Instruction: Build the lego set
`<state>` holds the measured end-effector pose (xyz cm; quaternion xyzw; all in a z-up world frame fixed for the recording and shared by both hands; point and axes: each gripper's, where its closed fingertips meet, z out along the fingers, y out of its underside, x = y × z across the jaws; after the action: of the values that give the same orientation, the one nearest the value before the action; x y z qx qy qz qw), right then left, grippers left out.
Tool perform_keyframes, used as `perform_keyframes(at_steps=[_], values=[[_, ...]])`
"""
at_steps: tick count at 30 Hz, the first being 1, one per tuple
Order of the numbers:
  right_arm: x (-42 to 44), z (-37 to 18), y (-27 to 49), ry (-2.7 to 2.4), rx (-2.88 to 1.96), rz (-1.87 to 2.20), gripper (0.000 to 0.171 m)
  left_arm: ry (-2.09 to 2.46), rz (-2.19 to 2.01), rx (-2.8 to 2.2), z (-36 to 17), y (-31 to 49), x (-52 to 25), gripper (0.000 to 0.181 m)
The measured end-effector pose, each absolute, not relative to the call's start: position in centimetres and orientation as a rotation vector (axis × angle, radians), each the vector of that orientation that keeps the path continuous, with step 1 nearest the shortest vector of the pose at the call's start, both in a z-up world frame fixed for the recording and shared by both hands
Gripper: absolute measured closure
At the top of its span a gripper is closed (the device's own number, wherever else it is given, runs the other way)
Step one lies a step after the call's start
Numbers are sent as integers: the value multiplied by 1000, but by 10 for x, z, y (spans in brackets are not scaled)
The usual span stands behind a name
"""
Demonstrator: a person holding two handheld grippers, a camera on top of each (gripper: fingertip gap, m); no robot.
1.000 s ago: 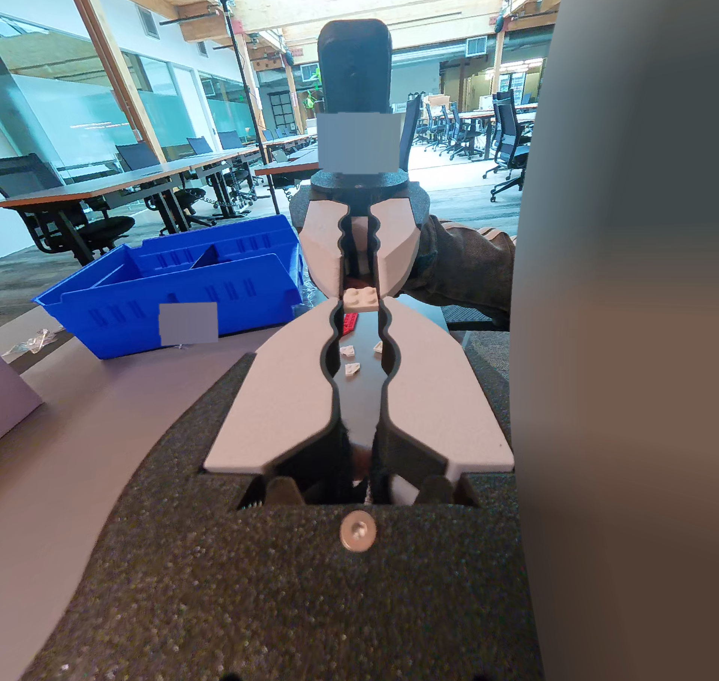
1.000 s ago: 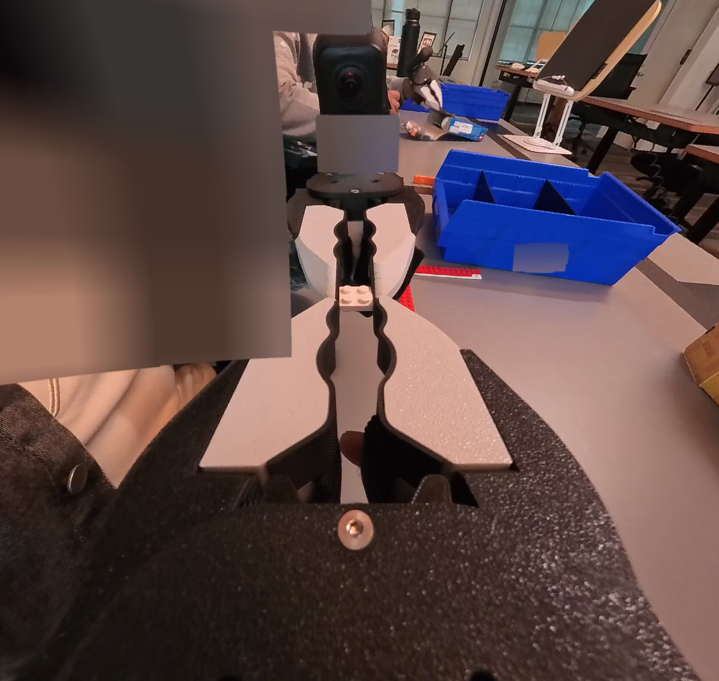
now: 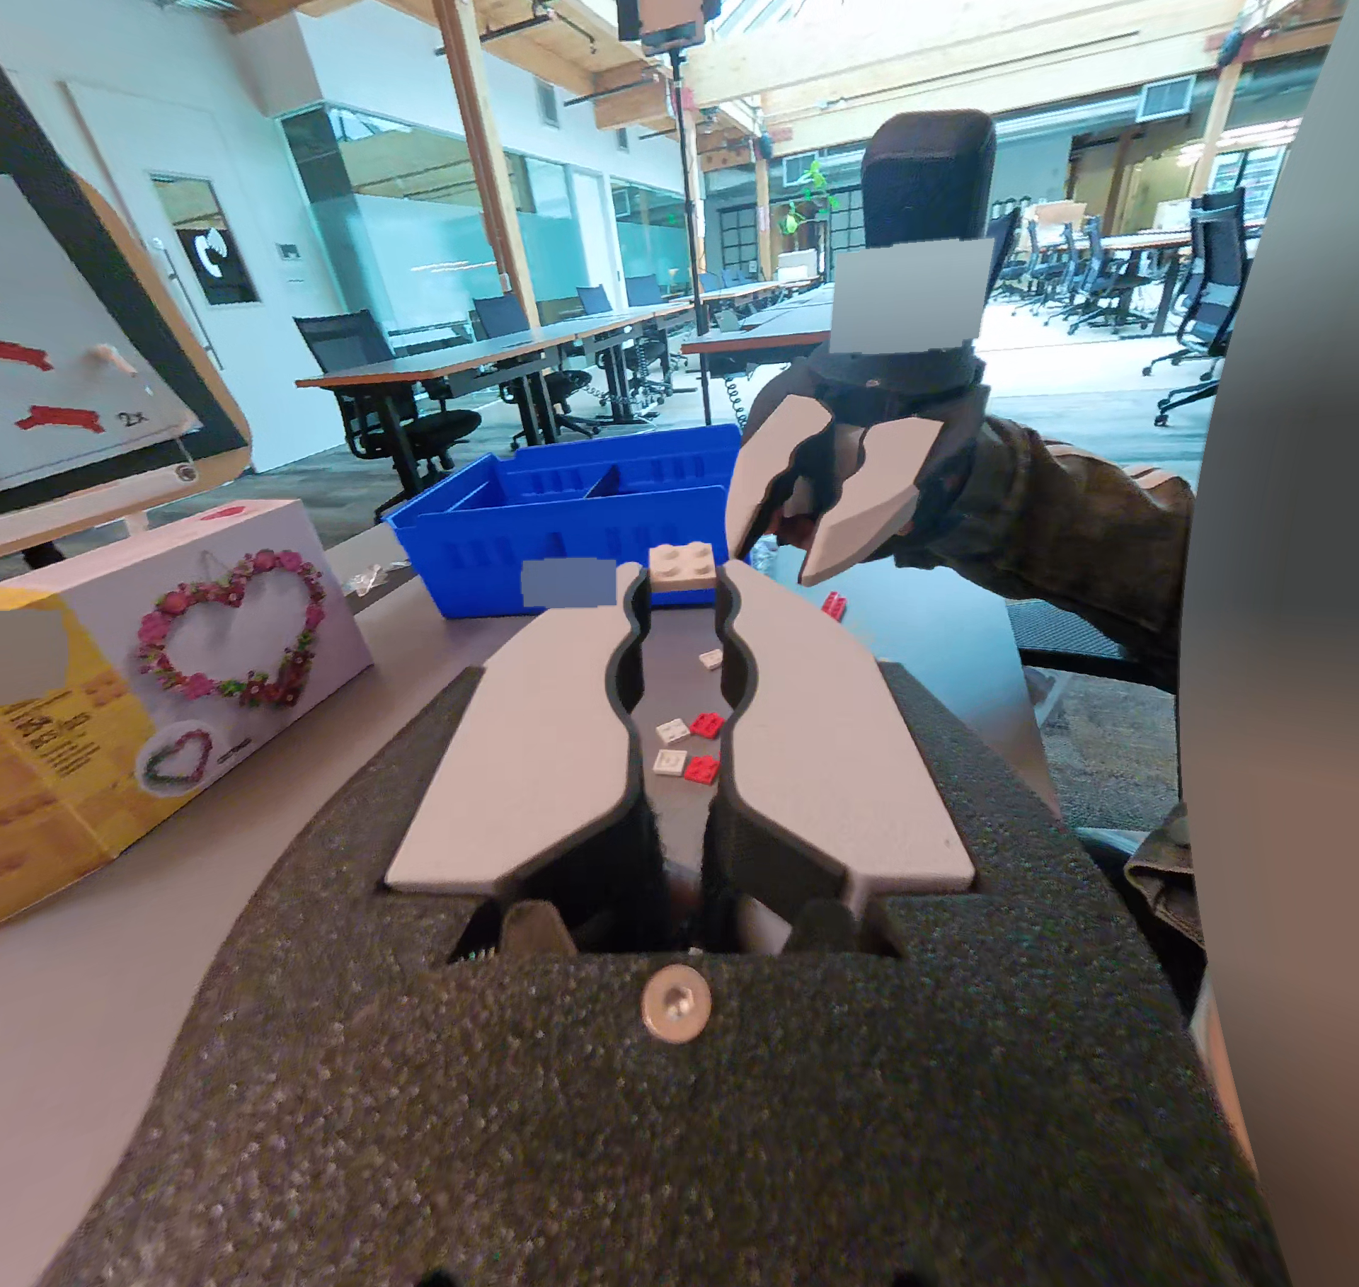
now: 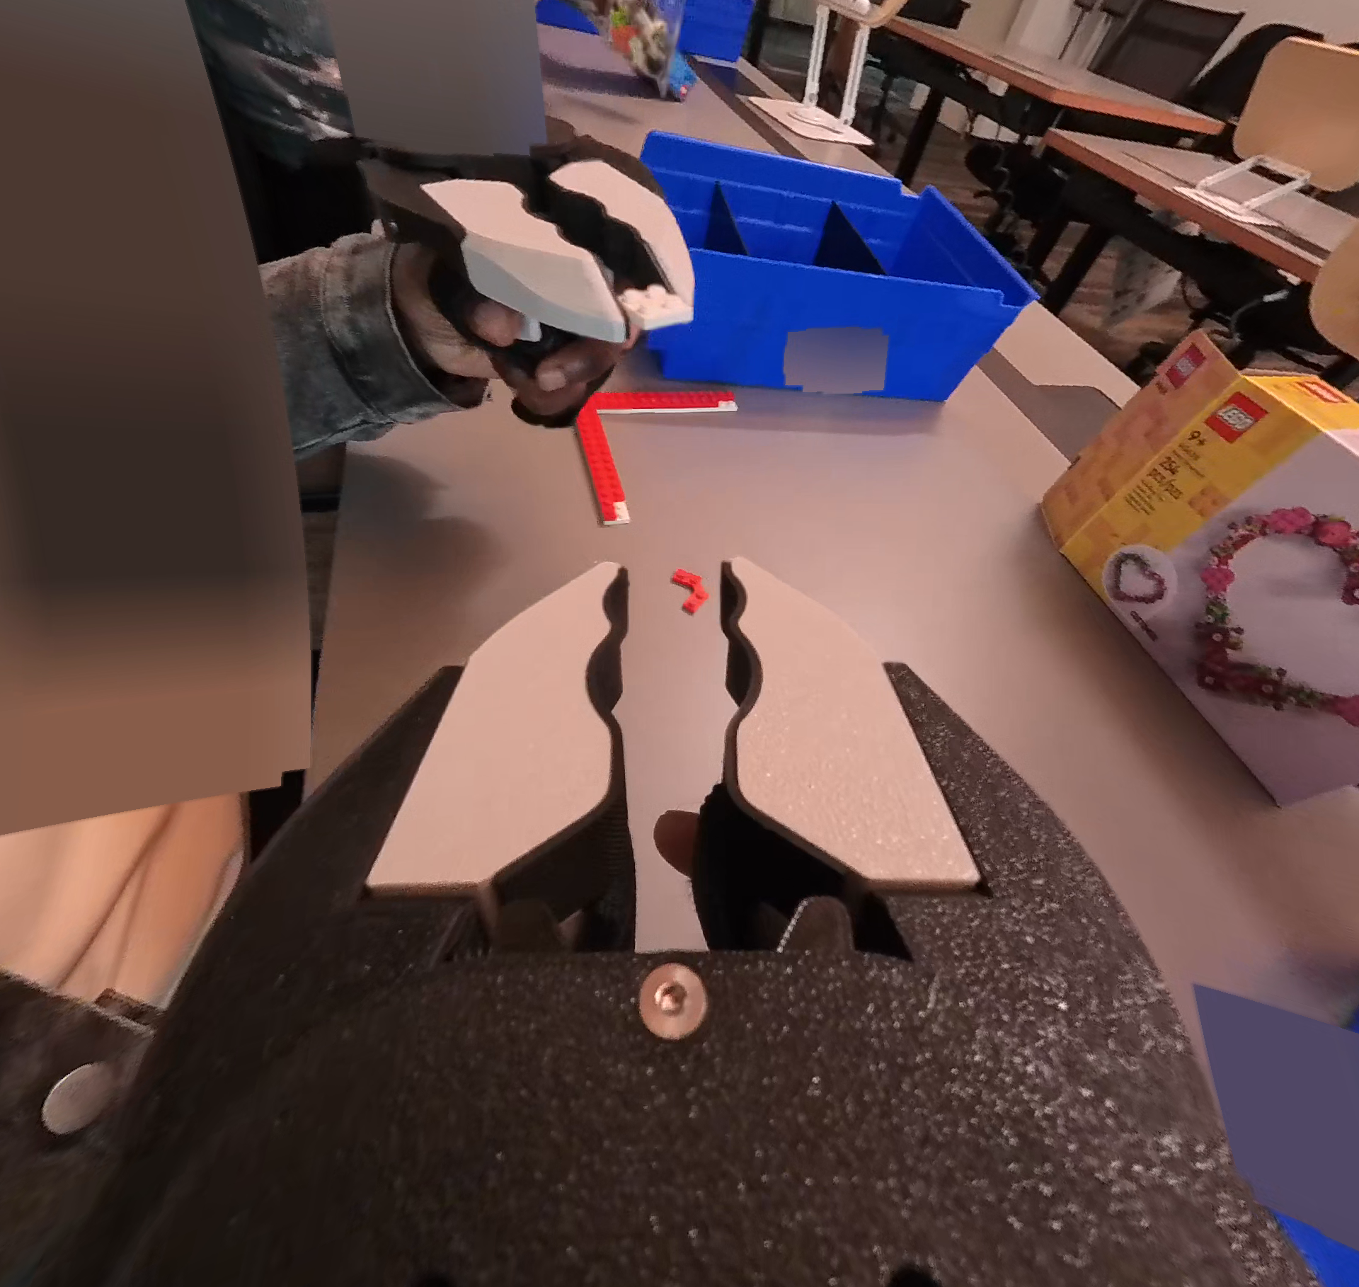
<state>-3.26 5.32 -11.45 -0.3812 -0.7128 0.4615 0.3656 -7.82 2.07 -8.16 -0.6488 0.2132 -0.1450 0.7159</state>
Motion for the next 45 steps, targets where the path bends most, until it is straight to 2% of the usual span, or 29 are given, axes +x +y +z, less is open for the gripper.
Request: perform_keyframes(at_steps=[12, 20, 45], values=[[-42, -109, 103, -1599, -1147, 965, 143, 441, -253, -1447, -79, 16, -99, 166], [-34, -137, 161, -1553, -1294, 285, 142, 446, -261, -1484, -92, 25, -94, 166], [-36, -156, 162, -1630, -1339, 280, 143, 493, -255, -1542, -131, 41, -92, 166]])
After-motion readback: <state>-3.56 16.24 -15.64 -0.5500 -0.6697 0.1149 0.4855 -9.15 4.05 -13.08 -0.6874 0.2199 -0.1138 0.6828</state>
